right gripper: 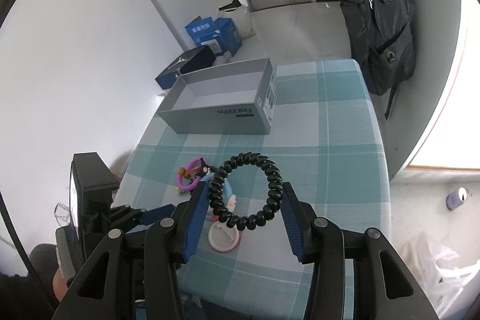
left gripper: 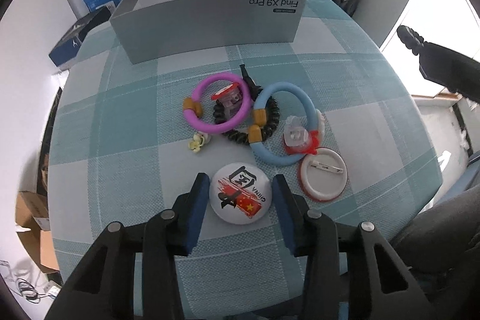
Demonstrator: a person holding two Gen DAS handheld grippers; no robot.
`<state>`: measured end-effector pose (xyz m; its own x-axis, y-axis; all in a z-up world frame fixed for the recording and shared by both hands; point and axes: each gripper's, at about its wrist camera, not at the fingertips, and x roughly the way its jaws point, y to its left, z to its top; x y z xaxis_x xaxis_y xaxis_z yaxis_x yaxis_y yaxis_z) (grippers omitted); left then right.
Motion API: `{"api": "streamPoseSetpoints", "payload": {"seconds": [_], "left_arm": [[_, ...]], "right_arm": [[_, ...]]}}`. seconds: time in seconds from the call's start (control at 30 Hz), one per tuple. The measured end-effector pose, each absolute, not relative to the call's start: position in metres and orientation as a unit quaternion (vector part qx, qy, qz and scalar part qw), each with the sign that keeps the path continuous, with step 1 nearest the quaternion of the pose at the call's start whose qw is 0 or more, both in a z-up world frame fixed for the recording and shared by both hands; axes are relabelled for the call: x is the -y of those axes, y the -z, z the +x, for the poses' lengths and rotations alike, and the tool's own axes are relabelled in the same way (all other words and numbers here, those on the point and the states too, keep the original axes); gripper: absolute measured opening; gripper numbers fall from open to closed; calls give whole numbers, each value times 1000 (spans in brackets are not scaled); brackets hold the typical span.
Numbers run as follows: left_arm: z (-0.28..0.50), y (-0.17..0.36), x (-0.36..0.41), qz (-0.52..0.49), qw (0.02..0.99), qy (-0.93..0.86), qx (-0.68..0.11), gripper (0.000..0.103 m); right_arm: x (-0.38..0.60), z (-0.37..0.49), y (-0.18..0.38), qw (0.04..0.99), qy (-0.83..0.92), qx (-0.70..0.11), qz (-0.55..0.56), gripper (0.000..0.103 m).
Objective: Organize jewelry
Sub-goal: 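Lift the hair tie with the right gripper while the left gripper grasps the white badge, then carry hair tie and white badge into the grey box and release both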
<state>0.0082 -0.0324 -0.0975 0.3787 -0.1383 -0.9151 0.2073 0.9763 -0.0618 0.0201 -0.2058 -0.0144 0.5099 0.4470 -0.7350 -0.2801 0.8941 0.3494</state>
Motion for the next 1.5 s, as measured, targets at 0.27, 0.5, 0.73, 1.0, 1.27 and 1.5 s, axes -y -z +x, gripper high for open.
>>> {"api": "streamPoseSetpoints", "payload": {"seconds": [0.27, 0.5, 0.73, 1.0, 1.27, 1.5], "left_arm": [[10, 82, 15, -20, 828, 120, -547, 38], [16, 34, -9, -76, 847, 117, -513, 38], [69, -22, -32, -101, 871, 108, -468, 38], [137, -1, -56, -190, 843, 125, -487, 38], [177, 39, -58, -224, 807, 129, -531, 38], [196, 50, -59, -257, 785, 128, -550, 38]], "right_arm": [[206, 20, 10, 865, -214, -443, 100, 47], [201, 33, 2, 847, -229, -462, 131, 47], [178, 76, -39, 849, -254, -452, 107, 47], [143, 149, -44, 847, -277, -446, 83, 48], [121, 194, 5, 822, -274, -495, 64, 48], [104, 201, 17, 823, -277, -497, 3, 49]]}}
